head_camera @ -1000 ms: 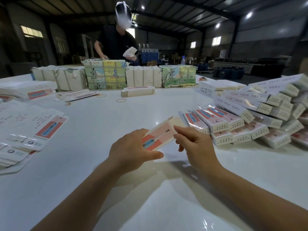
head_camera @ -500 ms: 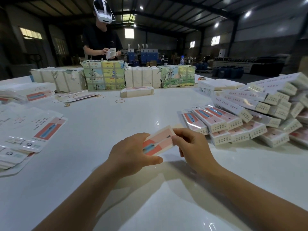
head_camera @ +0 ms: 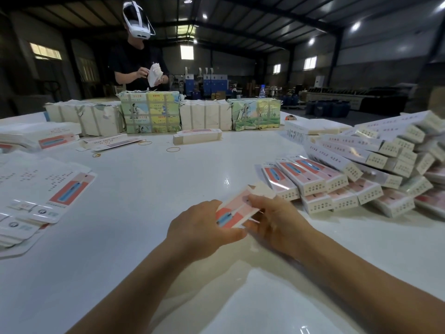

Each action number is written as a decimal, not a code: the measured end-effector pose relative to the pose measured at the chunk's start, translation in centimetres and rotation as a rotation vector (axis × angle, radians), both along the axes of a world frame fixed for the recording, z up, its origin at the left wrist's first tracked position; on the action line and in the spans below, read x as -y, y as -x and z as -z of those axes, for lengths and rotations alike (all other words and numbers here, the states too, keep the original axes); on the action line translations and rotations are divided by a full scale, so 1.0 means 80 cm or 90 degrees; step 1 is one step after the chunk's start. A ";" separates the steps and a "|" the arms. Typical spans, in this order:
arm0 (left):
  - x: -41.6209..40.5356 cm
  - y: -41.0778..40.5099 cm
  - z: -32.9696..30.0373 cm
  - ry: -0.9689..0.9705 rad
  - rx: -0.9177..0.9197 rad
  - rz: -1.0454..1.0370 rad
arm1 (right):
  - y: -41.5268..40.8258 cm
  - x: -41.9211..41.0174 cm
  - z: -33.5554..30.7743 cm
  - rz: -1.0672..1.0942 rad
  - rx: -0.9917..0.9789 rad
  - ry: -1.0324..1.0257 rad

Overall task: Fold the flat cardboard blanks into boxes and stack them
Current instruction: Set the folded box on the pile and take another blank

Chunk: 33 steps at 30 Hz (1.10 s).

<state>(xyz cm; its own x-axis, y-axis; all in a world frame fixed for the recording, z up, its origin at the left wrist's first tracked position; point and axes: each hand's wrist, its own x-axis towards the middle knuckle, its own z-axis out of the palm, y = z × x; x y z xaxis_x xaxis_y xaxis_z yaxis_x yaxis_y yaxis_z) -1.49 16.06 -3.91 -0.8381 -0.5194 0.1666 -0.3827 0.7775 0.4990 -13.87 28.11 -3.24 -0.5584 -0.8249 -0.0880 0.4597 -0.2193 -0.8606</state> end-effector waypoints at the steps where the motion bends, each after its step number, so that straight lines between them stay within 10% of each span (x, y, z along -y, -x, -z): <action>1: -0.001 0.001 0.000 -0.002 0.005 -0.003 | 0.001 0.000 0.003 -0.001 -0.032 0.006; 9: -0.005 0.003 0.000 0.038 -0.037 -0.014 | -0.011 -0.003 0.019 0.197 -0.816 -0.168; 18: -0.004 -0.004 -0.002 0.149 -0.067 -0.043 | -0.014 -0.002 0.003 0.070 -0.331 -0.028; 33: -0.006 -0.005 0.001 0.252 -0.111 -0.036 | -0.011 -0.005 0.002 0.138 -0.319 0.005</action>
<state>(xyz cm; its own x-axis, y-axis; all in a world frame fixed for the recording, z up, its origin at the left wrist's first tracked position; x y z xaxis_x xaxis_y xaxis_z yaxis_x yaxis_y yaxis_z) -1.13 16.56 -4.00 -0.7522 -0.4307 0.4987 -0.3664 0.9024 0.2268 -12.98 28.50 -3.39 -0.6876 -0.6857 0.2387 -0.0628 -0.2713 -0.9604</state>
